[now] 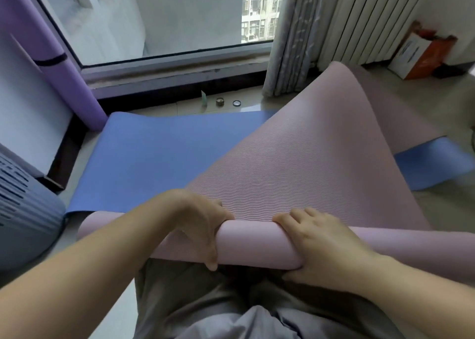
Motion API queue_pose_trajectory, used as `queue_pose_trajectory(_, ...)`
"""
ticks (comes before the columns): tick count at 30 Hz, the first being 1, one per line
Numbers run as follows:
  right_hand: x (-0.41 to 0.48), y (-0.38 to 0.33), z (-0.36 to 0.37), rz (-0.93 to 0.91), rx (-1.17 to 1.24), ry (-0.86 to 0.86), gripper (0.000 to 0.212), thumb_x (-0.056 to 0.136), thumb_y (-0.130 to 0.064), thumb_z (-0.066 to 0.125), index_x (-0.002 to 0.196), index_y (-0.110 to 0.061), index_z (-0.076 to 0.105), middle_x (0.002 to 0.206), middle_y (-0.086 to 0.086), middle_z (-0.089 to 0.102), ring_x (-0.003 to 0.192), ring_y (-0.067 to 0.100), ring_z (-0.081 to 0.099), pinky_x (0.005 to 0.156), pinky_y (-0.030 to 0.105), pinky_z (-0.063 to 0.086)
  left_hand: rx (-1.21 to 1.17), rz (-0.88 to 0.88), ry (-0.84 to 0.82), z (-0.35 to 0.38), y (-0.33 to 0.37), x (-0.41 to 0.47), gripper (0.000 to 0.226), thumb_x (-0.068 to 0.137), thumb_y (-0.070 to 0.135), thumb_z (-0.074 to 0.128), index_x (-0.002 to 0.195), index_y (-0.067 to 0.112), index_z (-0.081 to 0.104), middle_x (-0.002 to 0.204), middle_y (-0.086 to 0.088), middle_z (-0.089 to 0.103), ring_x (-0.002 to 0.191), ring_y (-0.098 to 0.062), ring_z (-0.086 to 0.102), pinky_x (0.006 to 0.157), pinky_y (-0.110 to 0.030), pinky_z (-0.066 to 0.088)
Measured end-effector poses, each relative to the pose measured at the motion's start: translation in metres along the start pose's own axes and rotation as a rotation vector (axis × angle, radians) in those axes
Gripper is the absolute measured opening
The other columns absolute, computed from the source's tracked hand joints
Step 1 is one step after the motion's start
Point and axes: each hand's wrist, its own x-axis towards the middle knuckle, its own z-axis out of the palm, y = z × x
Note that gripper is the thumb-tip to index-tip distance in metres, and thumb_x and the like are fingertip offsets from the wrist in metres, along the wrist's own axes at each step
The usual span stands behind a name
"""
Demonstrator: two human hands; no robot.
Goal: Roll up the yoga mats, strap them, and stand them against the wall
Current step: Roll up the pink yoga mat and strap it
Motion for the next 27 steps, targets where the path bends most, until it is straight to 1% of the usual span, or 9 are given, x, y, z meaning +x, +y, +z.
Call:
queue_pose_trajectory(3, 0.003, 0.013, -0.002, 0.022, 0.138, 0.024, 0.072, 0.068, -0.064, 0.063, 0.129, -0.039, 0.033, 0.121, -0.014, 0.048, 0.108, 0.013, 0.046, 0.086, 0.031, 0.042, 0.134, -0.020, 0.320, 0.018, -0.002, -0.011, 0.067, 0.064, 0.058, 0.074, 0.120, 0.047, 0.040, 0.112, 0.012, 0.037, 0.105, -0.016, 0.046, 0.086, -0.040, 0.044)
queue_pose_trajectory(6, 0.012, 0.024, -0.015, 0.002, 0.319, -0.087, 0.066, 0.064, -0.059, 0.073, 0.118, -0.041, 0.041, 0.114, -0.019, 0.054, 0.100, 0.008, 0.051, 0.084, 0.031, 0.045, 0.267, 0.014, 0.630, 0.042, 0.011, -0.009, 0.076, 0.072, 0.054, 0.067, 0.136, 0.039, 0.027, 0.122, 0.006, 0.040, 0.112, -0.021, 0.047, 0.092, -0.037, 0.039)
queue_pose_trajectory(8, 0.016, 0.028, -0.020, -0.001, 0.338, -0.143, 0.066, 0.063, -0.059, 0.074, 0.118, -0.042, 0.041, 0.112, -0.020, 0.052, 0.100, 0.007, 0.049, 0.086, 0.030, 0.043, 0.295, 0.006, 0.728, 0.051, 0.013, 0.000, 0.074, 0.075, 0.048, 0.063, 0.137, 0.036, 0.026, 0.124, 0.004, 0.043, 0.113, -0.023, 0.048, 0.093, -0.037, 0.039)
queue_pose_trajectory(12, 0.020, 0.014, 0.000, -0.014, -0.048, 0.140, 0.092, 0.061, -0.067, 0.062, 0.138, -0.029, 0.032, 0.120, -0.004, 0.046, 0.109, 0.021, 0.046, 0.093, 0.040, 0.042, 0.135, 0.051, 0.604, 0.032, 0.001, 0.001, 0.068, 0.071, 0.044, 0.071, 0.130, 0.038, 0.037, 0.111, 0.008, 0.048, 0.096, -0.017, 0.050, 0.076, -0.031, 0.040)
queue_pose_trajectory(14, 0.022, 0.004, 0.013, -0.026, -0.086, 0.282, 0.088, 0.054, -0.061, 0.063, 0.131, -0.025, 0.041, 0.109, 0.001, 0.056, 0.095, 0.026, 0.055, 0.079, 0.042, 0.049, 0.012, 0.098, 0.488, 0.018, -0.008, 0.005, 0.062, 0.068, 0.044, 0.075, 0.121, 0.041, 0.044, 0.109, 0.013, 0.053, 0.092, -0.011, 0.050, 0.077, -0.030, 0.042)
queue_pose_trajectory(17, 0.032, 0.008, 0.006, 0.006, -0.007, 0.224, 0.073, 0.065, -0.055, 0.061, 0.130, -0.032, 0.039, 0.114, -0.005, 0.053, 0.103, 0.023, 0.052, 0.085, 0.038, 0.045, -0.062, 0.095, 0.409, 0.007, -0.011, 0.006, 0.060, 0.064, 0.047, 0.076, 0.115, 0.046, 0.045, 0.112, 0.016, 0.056, 0.100, -0.012, 0.054, 0.088, -0.038, 0.047)
queue_pose_trajectory(22, 0.048, 0.027, -0.018, -0.004, 0.192, 0.002, 0.081, 0.057, -0.065, 0.072, 0.125, -0.038, 0.039, 0.119, -0.015, 0.054, 0.104, 0.014, 0.053, 0.081, 0.031, 0.043, 0.371, -0.046, 0.769, 0.035, 0.012, 0.017, 0.085, 0.077, 0.040, 0.066, 0.145, 0.032, 0.017, 0.131, 0.000, 0.042, 0.115, -0.025, 0.048, 0.096, -0.039, 0.039)
queue_pose_trajectory(24, 0.049, 0.028, -0.022, -0.006, 0.188, -0.030, 0.082, 0.057, -0.068, 0.072, 0.126, -0.039, 0.039, 0.120, -0.014, 0.054, 0.105, 0.013, 0.052, 0.083, 0.032, 0.043, 0.353, -0.043, 0.820, 0.038, 0.012, 0.022, 0.081, 0.076, 0.037, 0.065, 0.143, 0.033, 0.019, 0.128, 0.000, 0.045, 0.114, -0.025, 0.050, 0.094, -0.039, 0.039)
queue_pose_trajectory(27, 0.045, 0.021, -0.013, 0.034, 0.029, 0.128, 0.089, 0.063, -0.071, 0.066, 0.137, -0.032, 0.035, 0.123, -0.006, 0.049, 0.112, 0.020, 0.049, 0.093, 0.037, 0.040, 0.210, 0.008, 0.748, 0.020, 0.004, 0.023, 0.075, 0.071, 0.036, 0.069, 0.135, 0.035, 0.031, 0.118, 0.002, 0.051, 0.107, -0.024, 0.054, 0.084, -0.035, 0.043)
